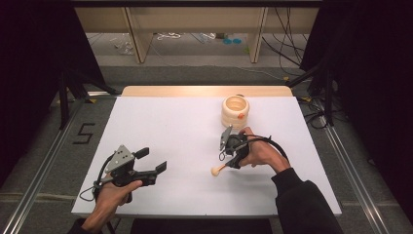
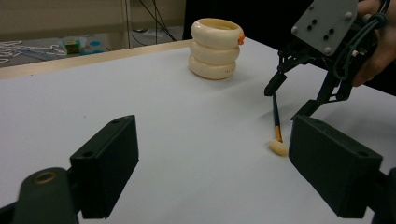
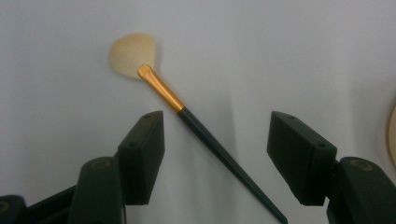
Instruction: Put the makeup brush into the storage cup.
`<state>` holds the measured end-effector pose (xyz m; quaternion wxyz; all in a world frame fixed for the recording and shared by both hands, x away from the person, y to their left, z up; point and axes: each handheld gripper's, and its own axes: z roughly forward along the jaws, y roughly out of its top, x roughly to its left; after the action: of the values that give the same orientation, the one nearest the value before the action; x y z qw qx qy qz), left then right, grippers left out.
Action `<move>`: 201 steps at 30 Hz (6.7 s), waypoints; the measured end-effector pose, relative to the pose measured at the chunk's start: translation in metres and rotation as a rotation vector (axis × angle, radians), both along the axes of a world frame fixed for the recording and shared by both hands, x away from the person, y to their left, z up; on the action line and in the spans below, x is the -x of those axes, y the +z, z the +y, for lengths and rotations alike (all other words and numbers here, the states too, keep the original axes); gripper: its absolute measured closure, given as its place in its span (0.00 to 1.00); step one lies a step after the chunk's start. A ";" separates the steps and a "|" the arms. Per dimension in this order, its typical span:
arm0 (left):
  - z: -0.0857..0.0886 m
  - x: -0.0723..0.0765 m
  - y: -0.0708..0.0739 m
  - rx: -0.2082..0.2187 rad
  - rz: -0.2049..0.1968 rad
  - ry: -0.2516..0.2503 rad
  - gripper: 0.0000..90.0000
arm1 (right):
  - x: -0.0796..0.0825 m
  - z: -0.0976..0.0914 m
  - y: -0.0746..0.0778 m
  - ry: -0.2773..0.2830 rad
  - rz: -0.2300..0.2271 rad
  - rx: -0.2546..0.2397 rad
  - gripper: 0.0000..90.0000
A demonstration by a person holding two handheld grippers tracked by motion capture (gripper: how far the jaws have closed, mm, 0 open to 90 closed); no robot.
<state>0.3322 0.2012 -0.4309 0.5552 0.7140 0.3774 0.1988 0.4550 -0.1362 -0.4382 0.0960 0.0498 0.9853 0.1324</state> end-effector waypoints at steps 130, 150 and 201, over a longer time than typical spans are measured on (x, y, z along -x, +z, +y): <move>0.001 0.000 0.000 0.002 0.016 0.014 0.18 | -0.024 -0.014 0.055 -0.215 -0.073 -0.361 0.92; 0.001 0.000 0.000 -0.004 0.015 0.011 0.18 | -0.027 -0.025 0.064 -0.286 -0.112 -0.535 0.92; 0.001 -0.001 0.000 0.001 0.014 0.001 0.18 | -0.058 -0.047 0.082 -0.461 -0.266 -0.931 0.92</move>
<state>0.3329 0.2022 -0.4310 0.5528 0.7148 0.3819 0.1936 0.5129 -0.1831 -0.3565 0.2144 0.2849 0.7652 0.5361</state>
